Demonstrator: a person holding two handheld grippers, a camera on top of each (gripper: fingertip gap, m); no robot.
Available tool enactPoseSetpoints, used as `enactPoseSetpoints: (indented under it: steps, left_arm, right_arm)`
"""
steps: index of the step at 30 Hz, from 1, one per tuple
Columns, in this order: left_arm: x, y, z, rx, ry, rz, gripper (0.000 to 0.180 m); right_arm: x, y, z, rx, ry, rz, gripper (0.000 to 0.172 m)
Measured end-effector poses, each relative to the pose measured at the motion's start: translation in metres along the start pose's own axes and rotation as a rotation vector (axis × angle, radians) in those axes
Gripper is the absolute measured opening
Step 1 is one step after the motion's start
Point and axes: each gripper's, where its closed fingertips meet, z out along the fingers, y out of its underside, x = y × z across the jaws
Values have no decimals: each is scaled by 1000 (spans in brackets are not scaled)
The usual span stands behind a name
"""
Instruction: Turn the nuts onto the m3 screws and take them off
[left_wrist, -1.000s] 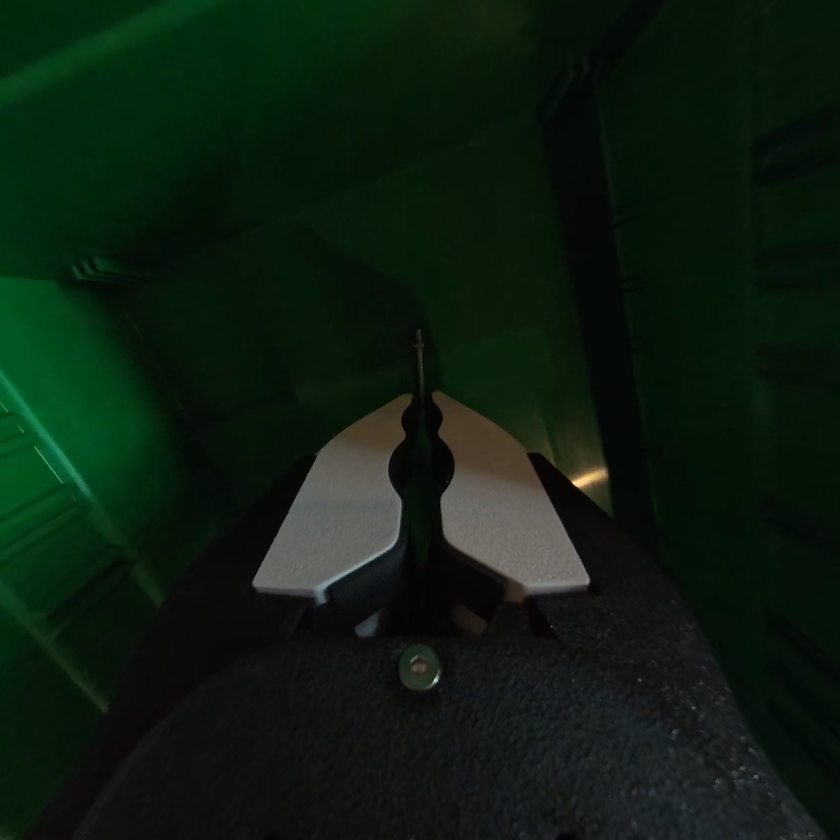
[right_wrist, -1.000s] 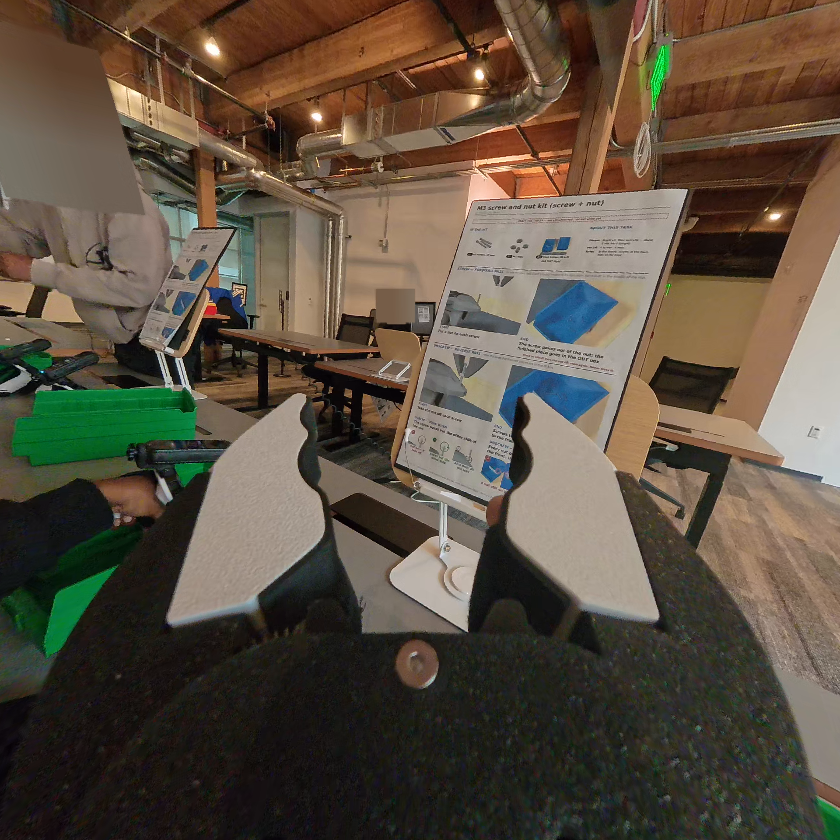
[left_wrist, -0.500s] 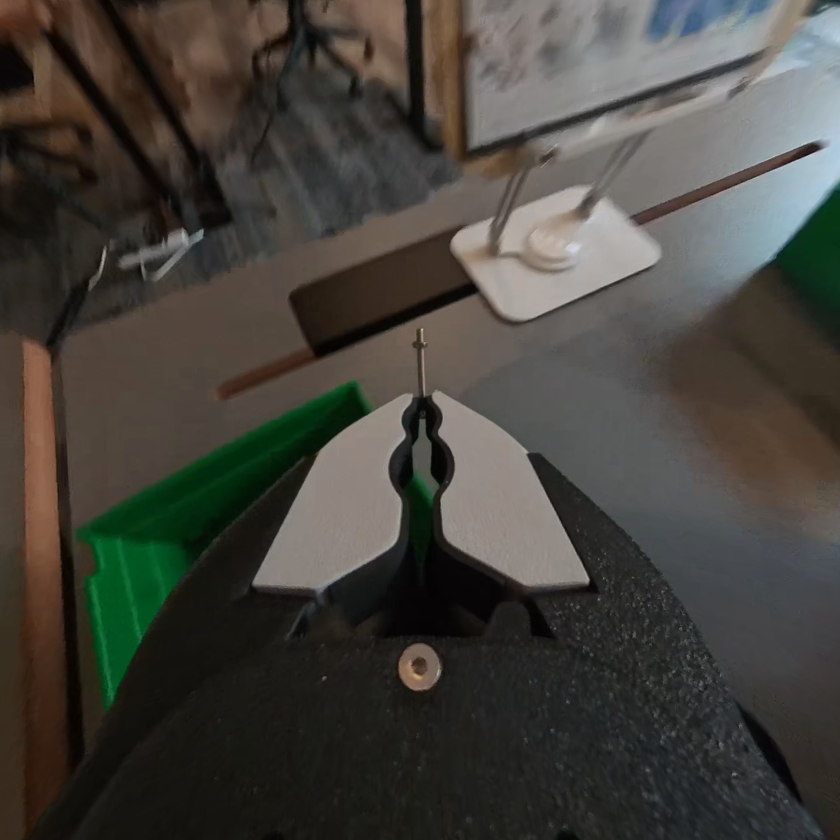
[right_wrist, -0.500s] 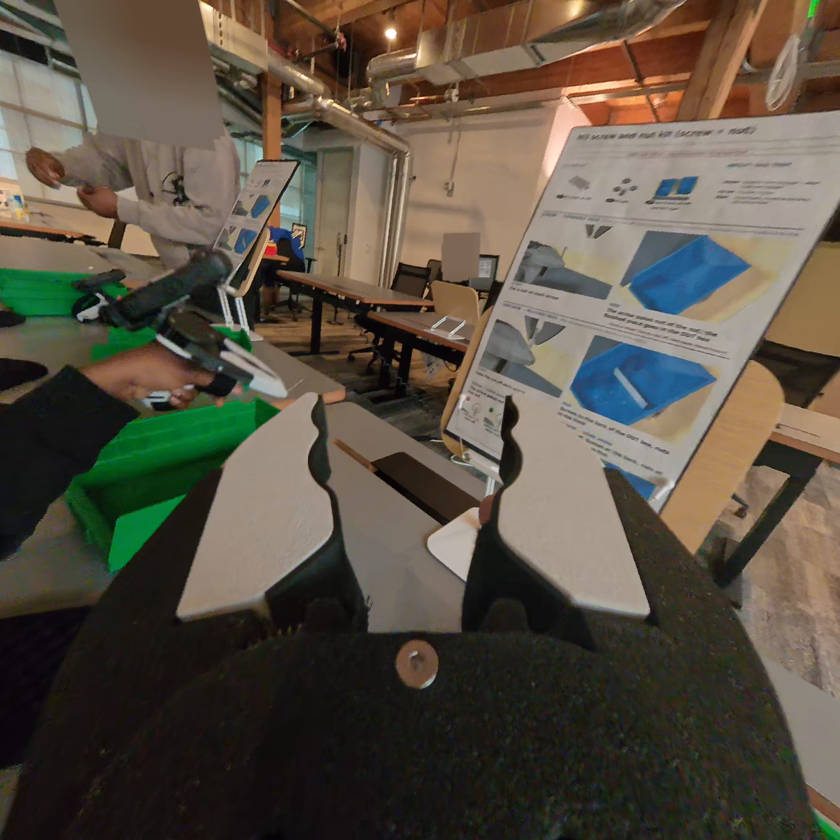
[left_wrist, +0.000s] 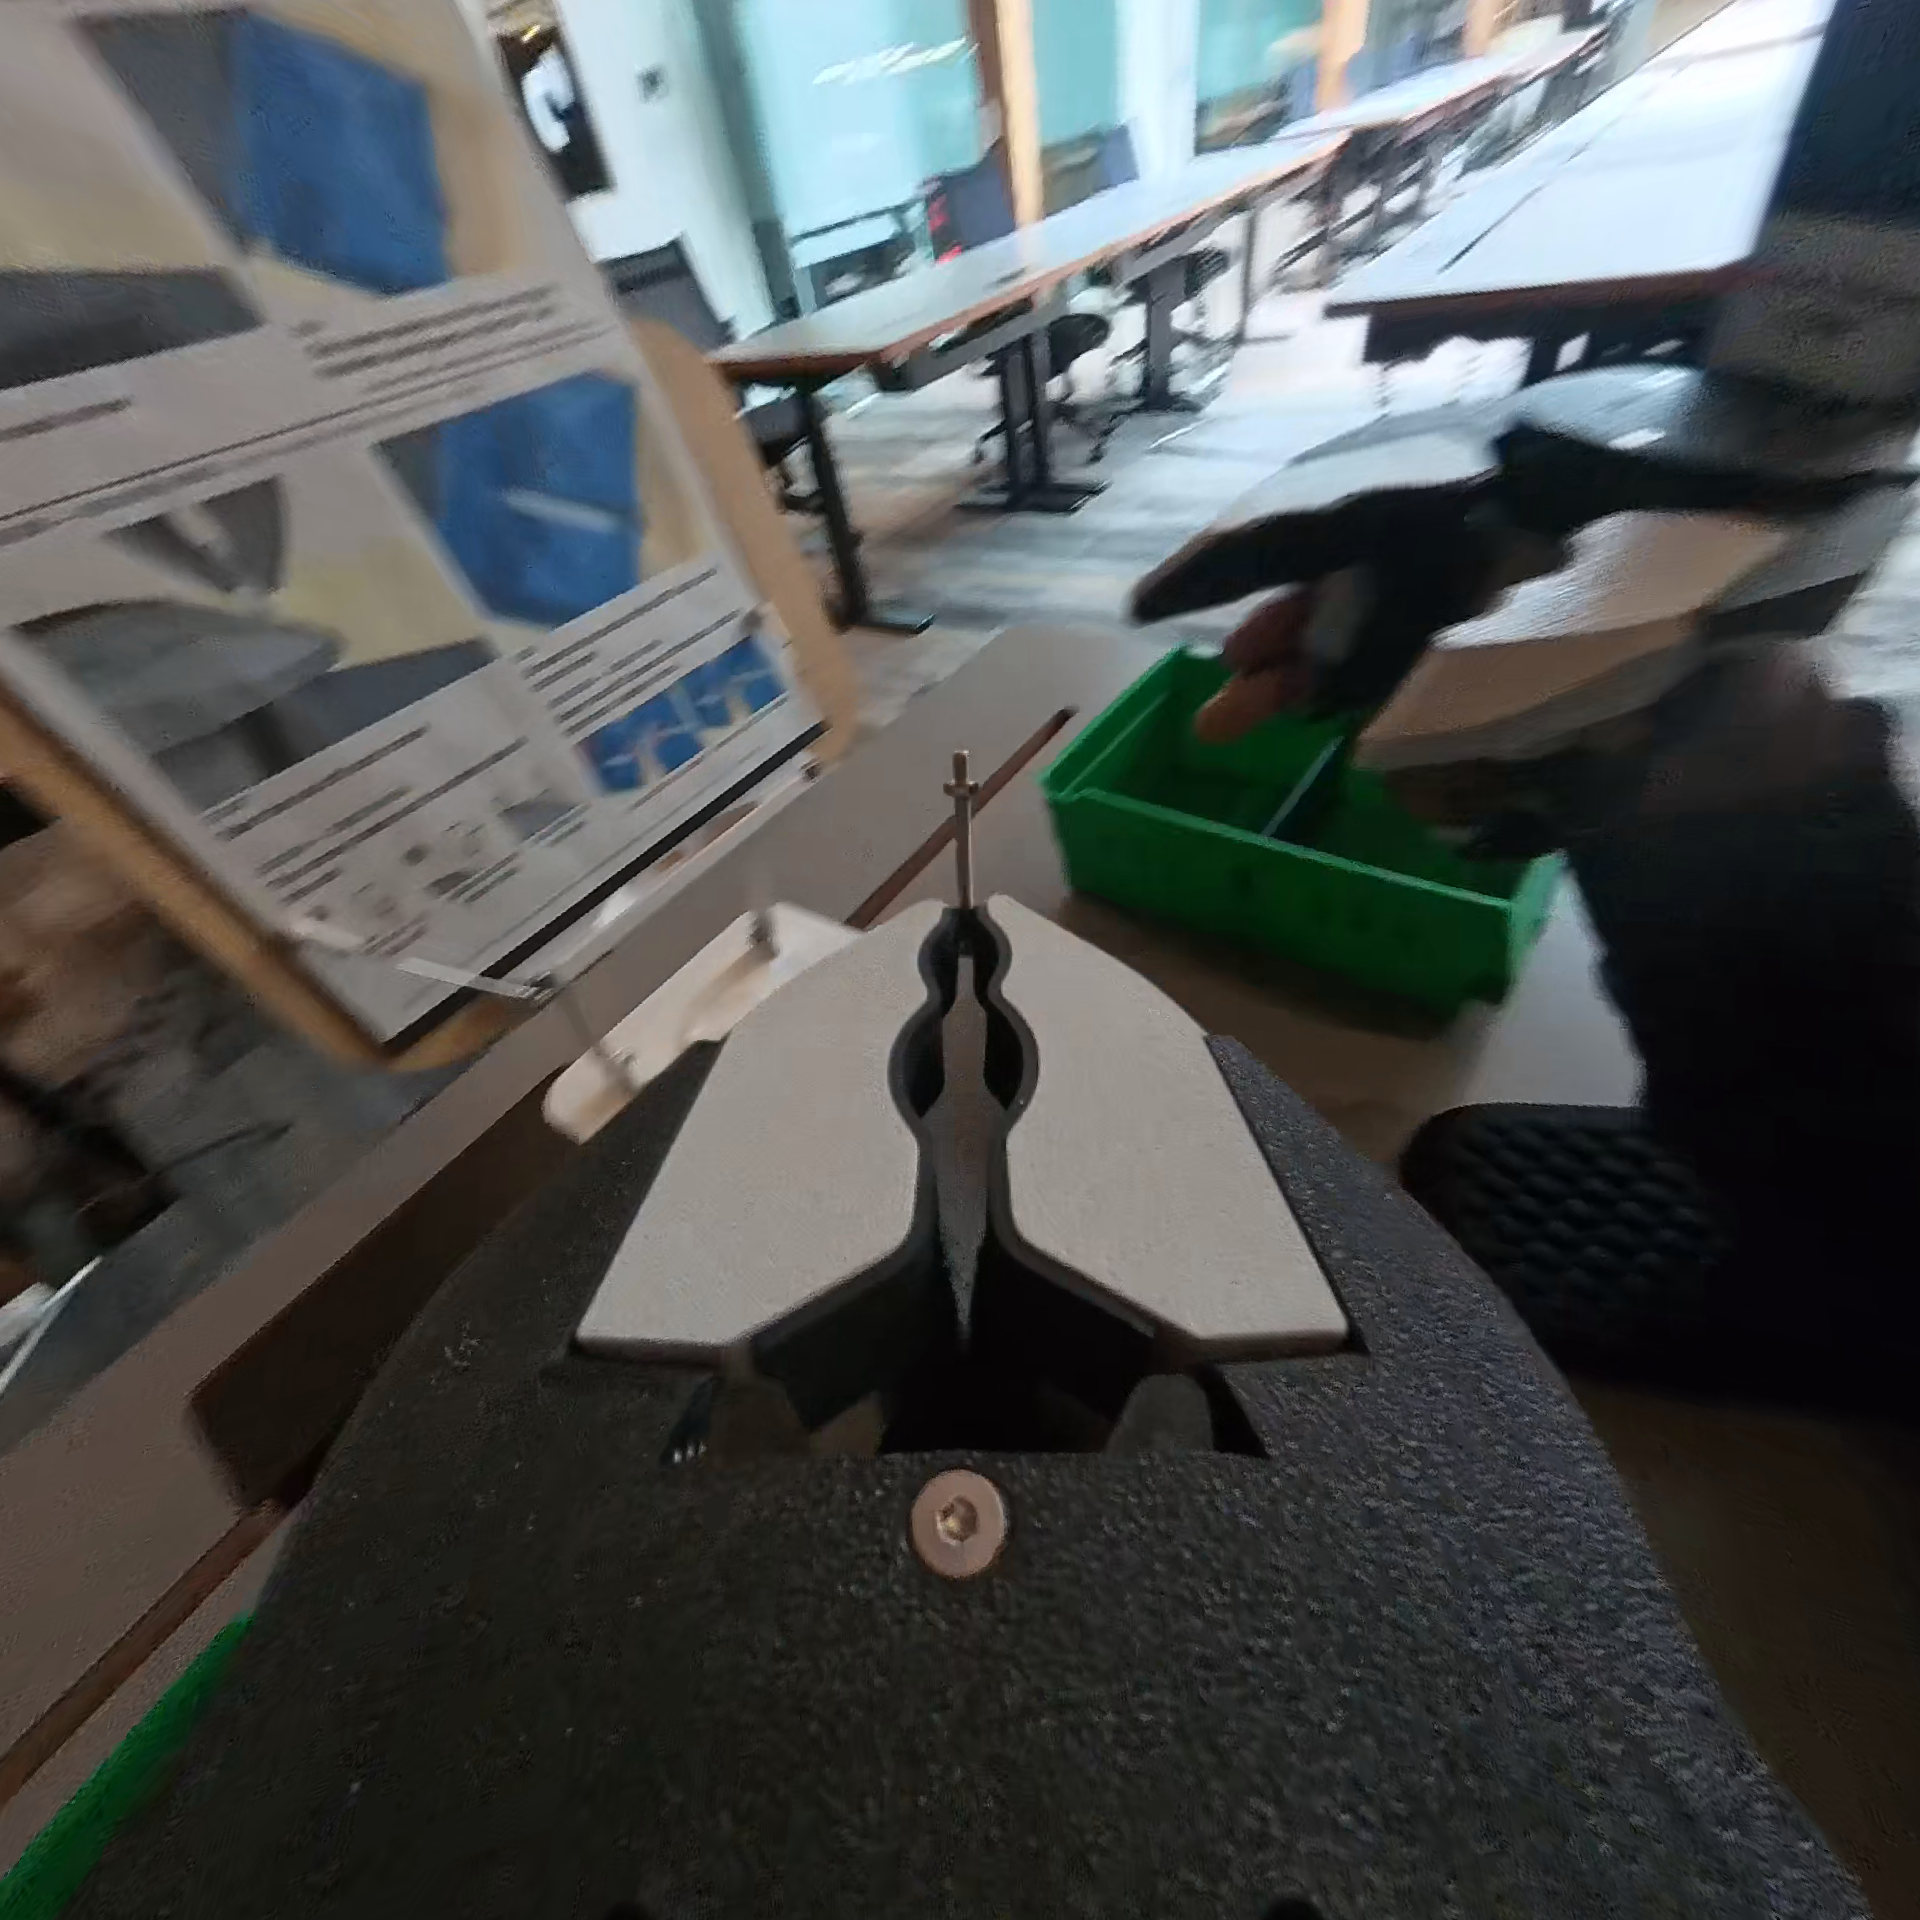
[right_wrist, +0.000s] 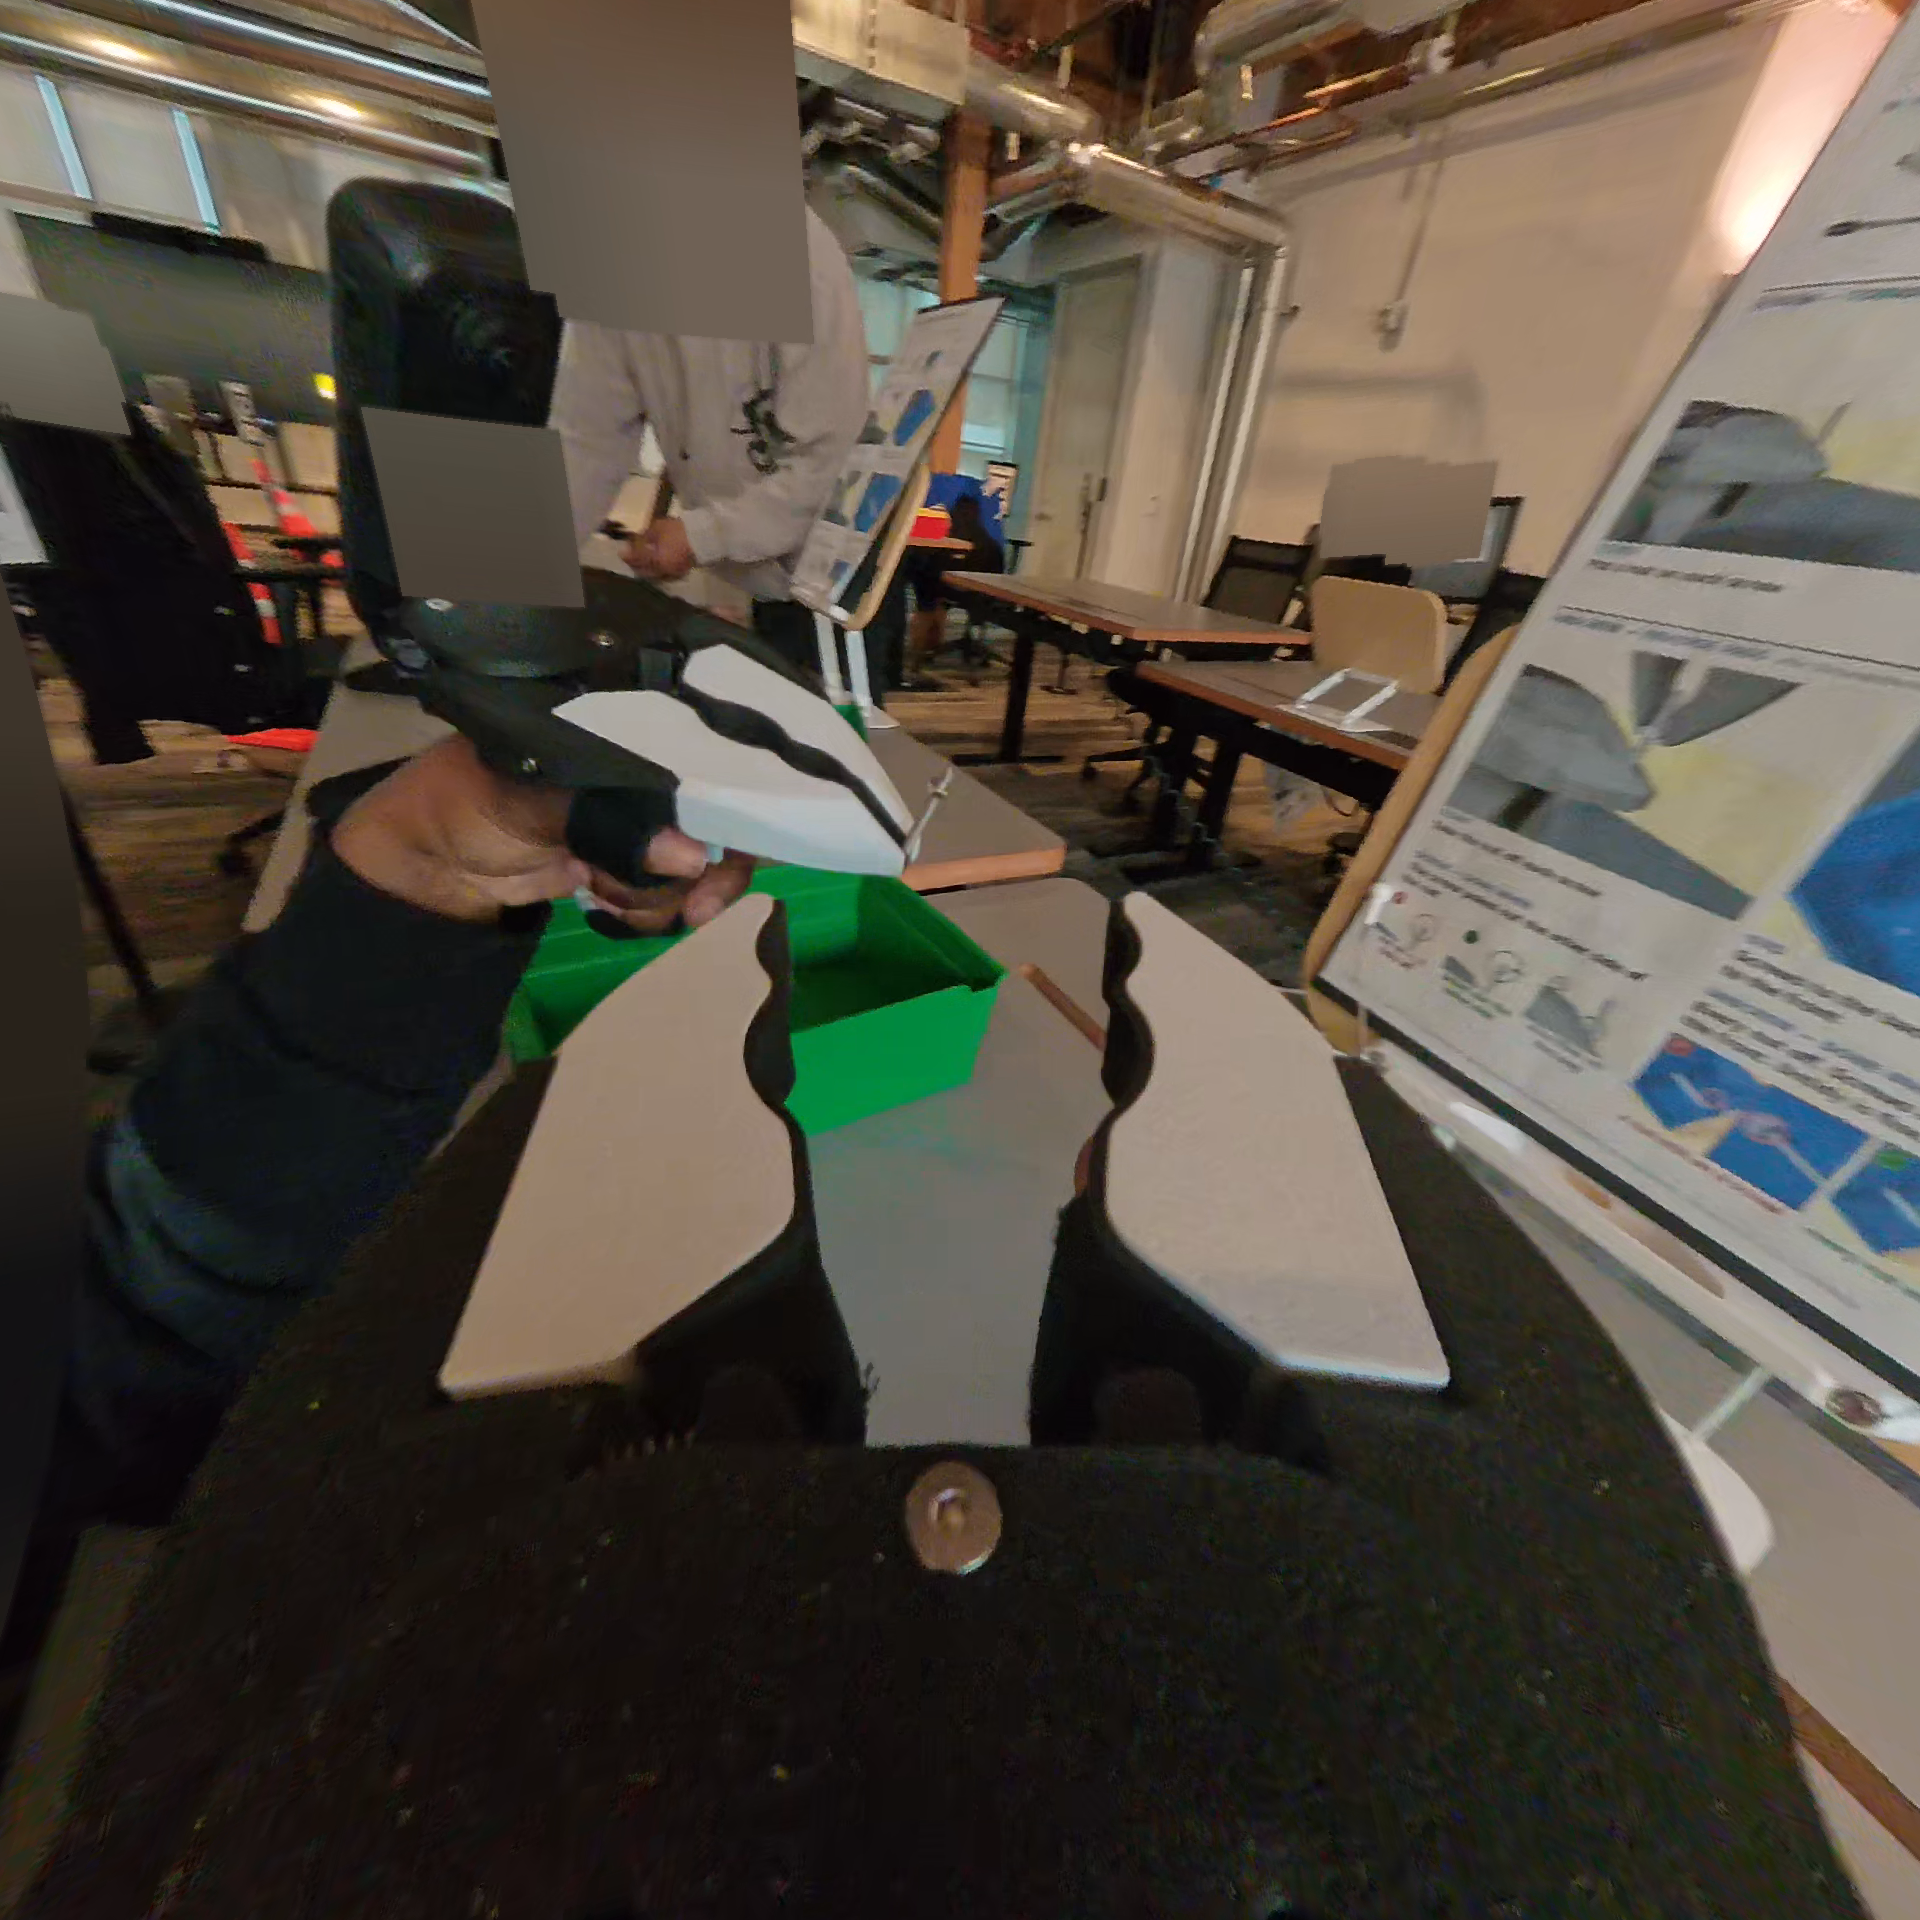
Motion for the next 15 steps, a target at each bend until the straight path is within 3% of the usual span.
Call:
enactPoseSetpoints:
  steps: [7,15]
  left_arm:
    - [54,-21,-4,185,343,-59,1]
    - [69,-29,-11,288,512,-116,1]
  right_arm:
    - [-15,-8,1,92,-157,77,36]
    - [-38,-15,4,134,-306,131,23]
